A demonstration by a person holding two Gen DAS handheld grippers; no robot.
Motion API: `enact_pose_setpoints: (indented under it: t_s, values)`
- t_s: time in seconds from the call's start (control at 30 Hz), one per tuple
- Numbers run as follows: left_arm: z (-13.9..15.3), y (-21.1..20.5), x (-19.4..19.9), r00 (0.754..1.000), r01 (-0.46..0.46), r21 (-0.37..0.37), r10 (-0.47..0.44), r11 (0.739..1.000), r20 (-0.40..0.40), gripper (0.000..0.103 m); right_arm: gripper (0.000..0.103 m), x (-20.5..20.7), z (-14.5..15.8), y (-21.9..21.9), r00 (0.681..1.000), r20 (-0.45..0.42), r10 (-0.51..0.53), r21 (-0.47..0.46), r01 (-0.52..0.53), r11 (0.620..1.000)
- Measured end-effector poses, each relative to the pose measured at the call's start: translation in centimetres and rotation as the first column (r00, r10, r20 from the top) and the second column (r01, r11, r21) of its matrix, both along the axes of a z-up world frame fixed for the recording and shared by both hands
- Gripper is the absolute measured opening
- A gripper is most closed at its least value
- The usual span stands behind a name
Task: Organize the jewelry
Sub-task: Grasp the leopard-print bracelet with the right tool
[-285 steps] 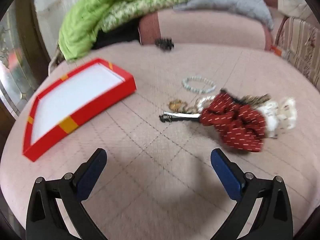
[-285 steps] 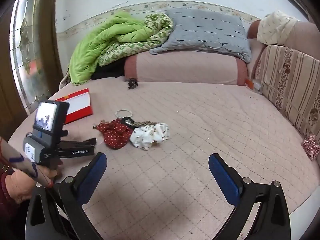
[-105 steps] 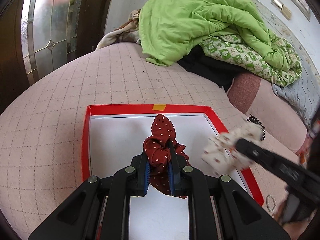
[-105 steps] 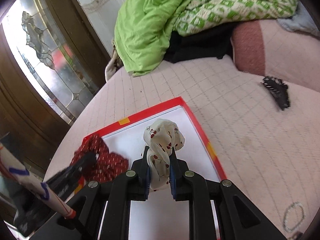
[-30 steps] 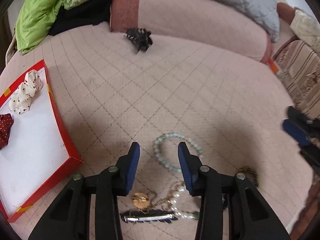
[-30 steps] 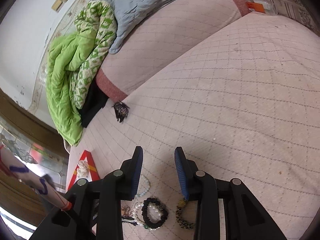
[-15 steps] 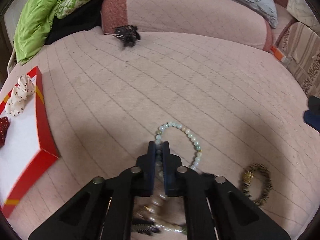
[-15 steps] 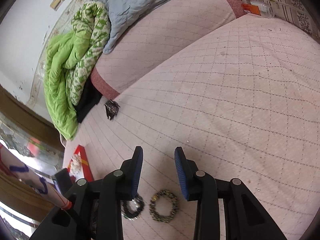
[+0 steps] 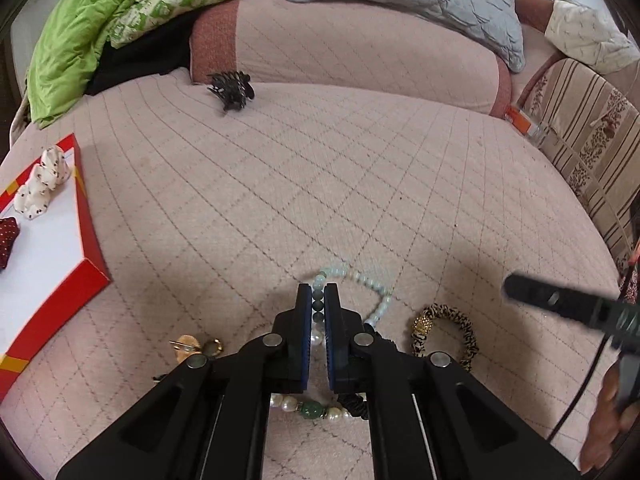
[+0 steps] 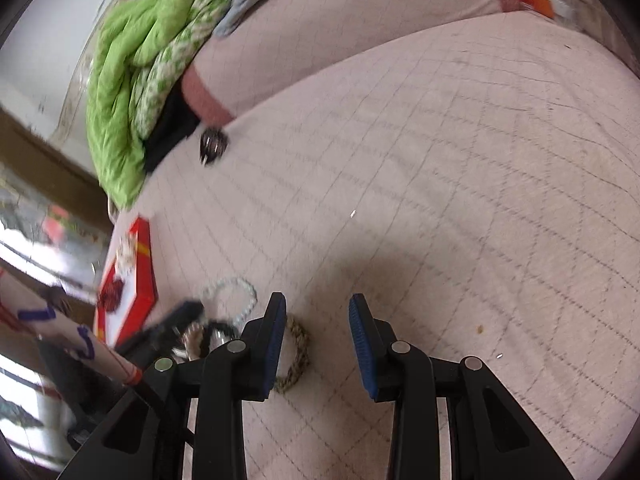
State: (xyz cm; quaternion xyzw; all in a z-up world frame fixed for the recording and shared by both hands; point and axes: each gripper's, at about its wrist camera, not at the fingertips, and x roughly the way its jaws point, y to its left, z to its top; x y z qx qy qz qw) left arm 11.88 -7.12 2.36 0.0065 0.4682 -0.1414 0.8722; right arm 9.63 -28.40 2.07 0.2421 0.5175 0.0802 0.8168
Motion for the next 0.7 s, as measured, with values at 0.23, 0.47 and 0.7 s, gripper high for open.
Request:
enact_pose_setpoints:
  t_s: [0.23,0.47,0.7]
  values:
    - [0.7,0.8,-0.3,1.0,-0.011,0.003,0.011,1.0,0.005,0.005,0.034,0.3,-1.3,2.8,0.994,-0.059,0.094,-0.132,-0.101,0.986]
    - [1.4,1.1,-0.3,1.0,-0.014,0.0,0.014,1.0,0.022,0.005,0.001,0.4,-1.3,5.1,0.983,-0.061,0.173,-0.293,-0.183,0.938]
    - [2.6,1.0,-0.7,0.999,-0.007,0.01,0.006,1.0,0.046,0.006,0.001,-0.1,1.3,1.8,0.997,0.066,0.031,-0.192,-0.018,0.981]
